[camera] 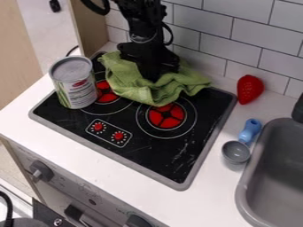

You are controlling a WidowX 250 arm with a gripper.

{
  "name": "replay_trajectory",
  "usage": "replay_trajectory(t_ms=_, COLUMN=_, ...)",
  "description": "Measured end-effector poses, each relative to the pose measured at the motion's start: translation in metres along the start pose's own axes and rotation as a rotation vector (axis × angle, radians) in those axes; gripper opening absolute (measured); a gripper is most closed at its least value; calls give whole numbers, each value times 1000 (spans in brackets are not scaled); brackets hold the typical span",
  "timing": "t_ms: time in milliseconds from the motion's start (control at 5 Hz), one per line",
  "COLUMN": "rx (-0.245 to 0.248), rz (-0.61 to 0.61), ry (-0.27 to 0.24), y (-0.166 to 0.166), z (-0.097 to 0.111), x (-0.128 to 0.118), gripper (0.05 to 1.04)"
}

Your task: Put the green cloth to the top of the stove

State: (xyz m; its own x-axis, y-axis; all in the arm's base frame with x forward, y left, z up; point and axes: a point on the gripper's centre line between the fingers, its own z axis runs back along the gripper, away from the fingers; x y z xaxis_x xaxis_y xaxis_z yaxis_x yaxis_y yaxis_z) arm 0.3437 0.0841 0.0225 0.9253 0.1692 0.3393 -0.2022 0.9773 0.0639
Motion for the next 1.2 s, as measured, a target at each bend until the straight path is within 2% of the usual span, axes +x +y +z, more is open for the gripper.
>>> replay_trajectory(t_ms=200, rx=10, rz=-1, ry=-32, y=2, z=5, x=-7, gripper=52)
replay_trajectory(t_ms=400, rx=32, rz=-13, ry=-109, y=8, z=11, x=-10, gripper=52)
replay_trajectory(t_ms=600, rx=25, rz=-14, ry=-150, y=9, z=21, x=-15, gripper=52)
replay_trajectory(t_ms=800, rx=19, rz=-9, ry=-204, y=9, z=35, x=-8, gripper=52)
replay_trajectory(t_ms=1000, rx=33, rz=-20, ry=-236, y=4, z=45, x=-5, gripper=52)
replay_trajectory(t_ms=1200, rx=25, rz=-35, ry=-263, y=-2, z=58, x=-7, gripper=52)
